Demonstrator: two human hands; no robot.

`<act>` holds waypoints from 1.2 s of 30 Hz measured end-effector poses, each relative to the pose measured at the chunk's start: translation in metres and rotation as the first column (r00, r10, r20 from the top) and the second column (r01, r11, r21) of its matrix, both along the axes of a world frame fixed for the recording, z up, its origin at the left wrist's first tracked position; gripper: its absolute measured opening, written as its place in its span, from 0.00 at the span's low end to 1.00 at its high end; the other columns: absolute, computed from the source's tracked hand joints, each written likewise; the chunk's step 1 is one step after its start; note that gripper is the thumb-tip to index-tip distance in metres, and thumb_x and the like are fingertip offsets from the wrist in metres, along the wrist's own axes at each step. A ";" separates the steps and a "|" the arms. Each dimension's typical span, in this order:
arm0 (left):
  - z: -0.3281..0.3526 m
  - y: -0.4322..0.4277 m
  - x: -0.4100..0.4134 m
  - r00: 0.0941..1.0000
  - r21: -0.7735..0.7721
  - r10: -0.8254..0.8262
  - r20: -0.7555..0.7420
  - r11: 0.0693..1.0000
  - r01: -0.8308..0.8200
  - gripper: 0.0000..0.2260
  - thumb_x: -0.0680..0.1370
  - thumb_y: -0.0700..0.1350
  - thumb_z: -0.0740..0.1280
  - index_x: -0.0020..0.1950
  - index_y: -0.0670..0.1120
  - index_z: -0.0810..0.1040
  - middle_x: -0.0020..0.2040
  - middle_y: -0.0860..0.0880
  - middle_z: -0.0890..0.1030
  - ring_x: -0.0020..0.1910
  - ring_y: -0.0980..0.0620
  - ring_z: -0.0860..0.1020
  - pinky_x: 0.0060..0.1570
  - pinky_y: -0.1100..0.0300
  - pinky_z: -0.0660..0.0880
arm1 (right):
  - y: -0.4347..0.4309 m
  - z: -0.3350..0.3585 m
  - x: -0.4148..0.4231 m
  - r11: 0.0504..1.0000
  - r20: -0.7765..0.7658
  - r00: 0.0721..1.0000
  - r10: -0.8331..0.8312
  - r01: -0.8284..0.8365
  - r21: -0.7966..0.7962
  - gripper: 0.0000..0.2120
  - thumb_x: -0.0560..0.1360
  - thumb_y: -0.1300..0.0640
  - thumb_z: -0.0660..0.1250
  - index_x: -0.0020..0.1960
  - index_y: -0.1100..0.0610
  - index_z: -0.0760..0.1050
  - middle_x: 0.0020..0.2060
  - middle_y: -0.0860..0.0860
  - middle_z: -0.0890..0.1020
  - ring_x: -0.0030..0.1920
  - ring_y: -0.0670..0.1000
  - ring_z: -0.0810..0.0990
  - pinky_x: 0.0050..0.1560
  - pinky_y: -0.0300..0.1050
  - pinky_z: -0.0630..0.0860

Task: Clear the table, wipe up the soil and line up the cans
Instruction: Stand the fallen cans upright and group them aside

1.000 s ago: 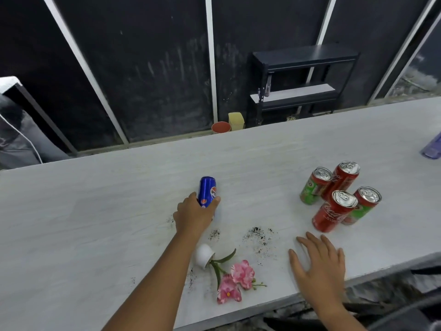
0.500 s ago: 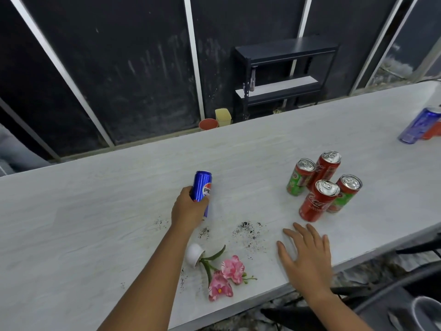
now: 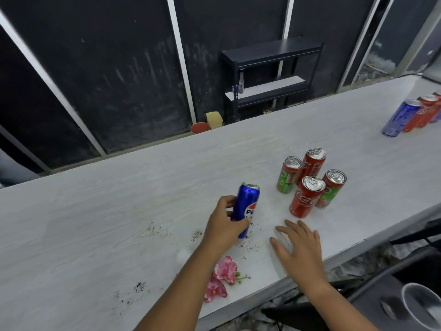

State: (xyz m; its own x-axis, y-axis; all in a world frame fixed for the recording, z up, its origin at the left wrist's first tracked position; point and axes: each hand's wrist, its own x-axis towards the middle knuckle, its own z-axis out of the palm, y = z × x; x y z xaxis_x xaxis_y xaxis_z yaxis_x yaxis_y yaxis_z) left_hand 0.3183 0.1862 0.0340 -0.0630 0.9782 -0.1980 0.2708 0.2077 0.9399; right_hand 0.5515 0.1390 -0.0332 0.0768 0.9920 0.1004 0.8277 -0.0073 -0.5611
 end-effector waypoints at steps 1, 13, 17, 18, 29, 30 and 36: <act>-0.001 -0.001 0.007 1.000 -0.006 -0.028 0.000 1.000 0.028 0.25 0.74 0.47 0.81 0.62 0.67 0.73 0.59 0.70 0.81 0.54 0.72 0.80 0.45 0.68 0.81 | 0.000 0.007 0.001 1.000 -0.103 0.995 -0.016 0.014 -0.024 0.18 0.80 0.34 0.66 0.67 0.37 0.78 0.72 0.38 0.77 0.80 0.49 0.65 0.83 0.61 0.53; 0.004 -0.013 0.079 0.975 0.033 -0.215 0.062 0.976 0.214 0.28 0.72 0.49 0.80 0.63 0.73 0.74 0.63 0.70 0.82 0.60 0.60 0.83 0.56 0.58 0.85 | -0.005 0.069 0.010 0.997 -0.753 0.654 -0.070 0.032 -0.066 0.22 0.78 0.46 0.77 0.71 0.41 0.78 0.59 0.40 0.87 0.58 0.44 0.86 0.54 0.44 0.84; 0.002 -0.015 0.090 0.955 0.040 -0.292 0.055 0.956 0.290 0.32 0.71 0.50 0.83 0.67 0.72 0.72 0.66 0.70 0.80 0.64 0.65 0.81 0.60 0.63 0.81 | -0.008 0.068 0.030 0.996 -0.742 0.665 -0.083 0.076 -0.043 0.21 0.76 0.51 0.80 0.67 0.43 0.81 0.56 0.42 0.88 0.55 0.45 0.87 0.50 0.43 0.85; 0.001 -0.015 0.093 0.945 0.030 -0.326 0.039 0.945 0.325 0.34 0.70 0.52 0.84 0.68 0.72 0.71 0.67 0.70 0.79 0.65 0.67 0.79 0.60 0.65 0.80 | -0.010 0.067 0.034 0.995 -0.739 0.667 -0.090 0.100 -0.031 0.21 0.75 0.51 0.80 0.67 0.43 0.81 0.56 0.42 0.88 0.55 0.44 0.87 0.49 0.40 0.84; -0.030 -0.018 0.092 0.566 0.091 -0.355 -0.744 0.785 0.612 0.30 0.81 0.63 0.70 0.81 0.52 0.73 0.78 0.52 0.72 0.77 0.50 0.69 0.76 0.55 0.66 | 0.006 0.069 0.109 0.914 -0.699 0.662 -0.269 0.404 0.031 0.23 0.72 0.52 0.83 0.64 0.42 0.79 0.57 0.38 0.86 0.59 0.40 0.84 0.55 0.48 0.82; -0.032 -0.019 0.092 0.551 0.089 -0.353 -0.756 0.779 0.621 0.29 0.82 0.63 0.70 0.80 0.51 0.74 0.78 0.51 0.73 0.77 0.49 0.70 0.76 0.54 0.66 | 0.009 0.068 0.114 0.913 -0.694 0.664 -0.276 0.408 0.027 0.24 0.73 0.52 0.82 0.65 0.42 0.79 0.57 0.38 0.85 0.59 0.40 0.83 0.57 0.49 0.81; -0.040 -0.022 0.089 0.545 0.132 -0.315 -0.777 0.765 0.630 0.27 0.81 0.62 0.70 0.77 0.50 0.78 0.76 0.48 0.77 0.75 0.46 0.74 0.73 0.50 0.70 | 0.015 0.056 0.124 0.919 -0.648 0.710 -0.275 0.392 0.039 0.25 0.73 0.51 0.82 0.64 0.36 0.76 0.59 0.35 0.83 0.60 0.37 0.82 0.54 0.42 0.82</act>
State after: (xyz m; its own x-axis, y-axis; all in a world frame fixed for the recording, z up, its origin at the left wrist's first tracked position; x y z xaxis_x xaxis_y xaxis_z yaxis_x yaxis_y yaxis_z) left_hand 0.4074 0.1643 -0.0065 0.4727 0.8795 0.0558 0.7985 -0.4542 0.3950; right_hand 0.6754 0.1543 0.0232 0.5019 0.8625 0.0651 0.2564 -0.0764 -0.9636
